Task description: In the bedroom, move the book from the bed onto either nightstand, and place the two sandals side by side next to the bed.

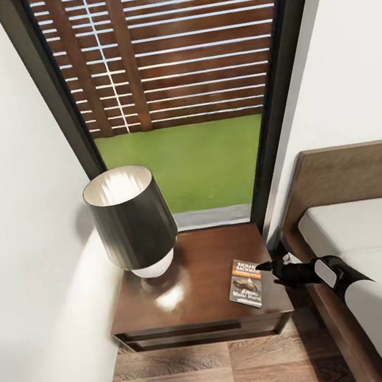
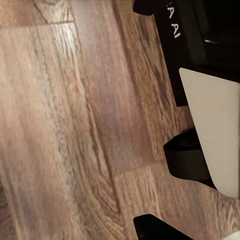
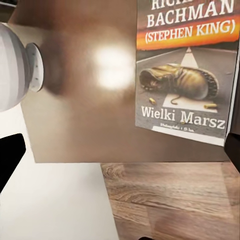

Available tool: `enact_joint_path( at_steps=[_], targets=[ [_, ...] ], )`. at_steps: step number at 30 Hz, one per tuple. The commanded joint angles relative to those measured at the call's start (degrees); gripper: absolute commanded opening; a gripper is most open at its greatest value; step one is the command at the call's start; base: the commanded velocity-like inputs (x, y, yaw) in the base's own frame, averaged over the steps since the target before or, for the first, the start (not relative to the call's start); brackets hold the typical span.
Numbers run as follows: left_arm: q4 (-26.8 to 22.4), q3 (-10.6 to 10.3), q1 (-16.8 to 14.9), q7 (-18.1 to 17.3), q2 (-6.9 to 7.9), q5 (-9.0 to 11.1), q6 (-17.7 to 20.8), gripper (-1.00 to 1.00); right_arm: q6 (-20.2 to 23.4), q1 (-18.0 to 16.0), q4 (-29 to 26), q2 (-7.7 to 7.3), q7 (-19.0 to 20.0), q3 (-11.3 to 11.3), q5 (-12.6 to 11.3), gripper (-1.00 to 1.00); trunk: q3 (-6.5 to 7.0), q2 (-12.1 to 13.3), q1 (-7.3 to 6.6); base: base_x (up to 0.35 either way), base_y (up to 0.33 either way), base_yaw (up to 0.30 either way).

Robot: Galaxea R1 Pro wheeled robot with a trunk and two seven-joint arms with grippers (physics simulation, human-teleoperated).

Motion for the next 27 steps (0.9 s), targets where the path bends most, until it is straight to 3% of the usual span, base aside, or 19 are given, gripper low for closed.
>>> enact_joint_path(
  at_steps=[1, 27],
  targets=[
    [-0.12, -0.49, -0.01, 0.36, 0.03, 0.58, 0.30, 1.00, 0.27, -0.01, -0.04, -0.01, -0.15, -0.02, -0.57, 1.00, 0.14, 0.40, -0.23, 0.000, 0.000, 0.000],
    [-0.12, -0.49, -0.01, 0.36, -0.04, 0.51, 0.35, 1.00, -0.55, 0.01, -0.08, 0.11, -0.25, -0.07, -0.56, 1.00, 4.81, 10.83, -5.94, 0.000, 0.000, 0.000]
  ],
)
